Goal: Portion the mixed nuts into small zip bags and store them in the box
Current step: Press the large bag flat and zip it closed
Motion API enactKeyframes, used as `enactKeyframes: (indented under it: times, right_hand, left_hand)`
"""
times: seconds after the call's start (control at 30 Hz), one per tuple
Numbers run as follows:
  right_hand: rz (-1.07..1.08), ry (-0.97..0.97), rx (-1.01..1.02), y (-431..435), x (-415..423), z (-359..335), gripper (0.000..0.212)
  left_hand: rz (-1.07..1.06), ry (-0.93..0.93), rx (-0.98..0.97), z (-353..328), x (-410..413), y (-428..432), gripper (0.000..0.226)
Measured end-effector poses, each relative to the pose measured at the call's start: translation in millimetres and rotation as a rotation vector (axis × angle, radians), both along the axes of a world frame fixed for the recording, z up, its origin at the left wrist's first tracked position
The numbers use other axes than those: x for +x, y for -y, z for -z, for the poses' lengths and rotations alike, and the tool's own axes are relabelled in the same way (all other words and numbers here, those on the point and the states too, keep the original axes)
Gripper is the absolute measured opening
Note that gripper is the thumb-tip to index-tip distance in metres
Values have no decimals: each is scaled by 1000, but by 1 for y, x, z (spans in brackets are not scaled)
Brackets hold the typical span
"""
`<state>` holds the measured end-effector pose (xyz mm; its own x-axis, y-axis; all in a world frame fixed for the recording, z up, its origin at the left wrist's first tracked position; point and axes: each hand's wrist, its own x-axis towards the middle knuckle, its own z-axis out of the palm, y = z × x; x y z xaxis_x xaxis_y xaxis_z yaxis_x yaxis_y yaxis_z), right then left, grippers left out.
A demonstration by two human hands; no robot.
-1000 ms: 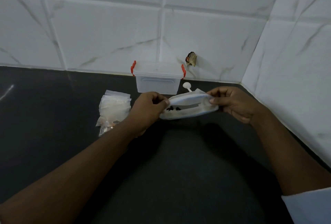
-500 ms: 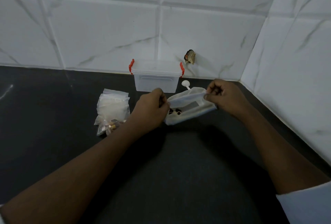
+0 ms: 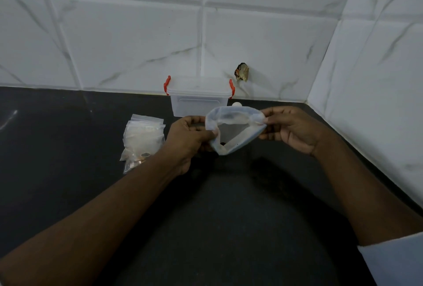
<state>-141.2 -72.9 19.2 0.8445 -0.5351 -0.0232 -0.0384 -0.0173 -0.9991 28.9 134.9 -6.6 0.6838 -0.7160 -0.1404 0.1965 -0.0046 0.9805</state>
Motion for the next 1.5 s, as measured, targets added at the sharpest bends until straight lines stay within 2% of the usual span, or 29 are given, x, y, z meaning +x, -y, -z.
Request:
enactKeyframes:
  times: [0.1,0.23,0.33,0.47,0.57,0.7,0.8,0.87,0.93,1.0,1.1,1.23,1.33,1.37,1.43,1.5]
  right_hand:
    - [0,36,-10,1,2,3,19]
    - [198,74,-29,-3,12,8,16]
    - [320,102,26,-7,19,11,8]
    - [195,251,306,-9,16,7,27]
    - [124,281,328,-9,14,5,30]
    - [265,176,22,-14,20,8,22]
    - [428,-8,-465,-13,18,10,27]
    - [458,-111,-757,-12,16,9,27]
    - [406,-181,-931,-12,15,8,27]
    - [352,-252,-1033,-11,14,8,28]
    - [290,-266,-955,-7,9,7,26]
    - [233,-231,-809,-3,4,4,23]
    - [267,-220,-751,0,2,3,18]
    - [265,-215,-741,1,2,3,18]
    - [193,-170,-671,1,1,1,18]
    - [75,-93,-491,-1,0,-4,13]
  left_hand:
    - [-60,37,-1,1,0,-2,38]
    - [-125,135,30,0,-3,-2,34]
    - [-145,130,32,-1,-6,-1,30]
    - [-157,87,20,-1,-8,-1,27]
    - [-157,83,11,-1,-6,-1,26]
    - [-161,199,55,1,-8,0,28]
    - [-196,401,98,3,-8,-2,27]
    - [-179,466,94,3,-6,-4,24]
    - [-118,437,73,3,-6,-4,21]
    - [-58,326,39,1,-6,-3,16]
    - [-8,153,10,-4,-5,-4,16]
    - [120,187,62,-5,0,-6,17]
    - [229,244,67,-5,0,-7,17]
    - [241,323,77,-4,-1,-8,16]
    - [187,624,152,-2,-3,-8,11]
    - [74,870,233,0,-4,-6,11]
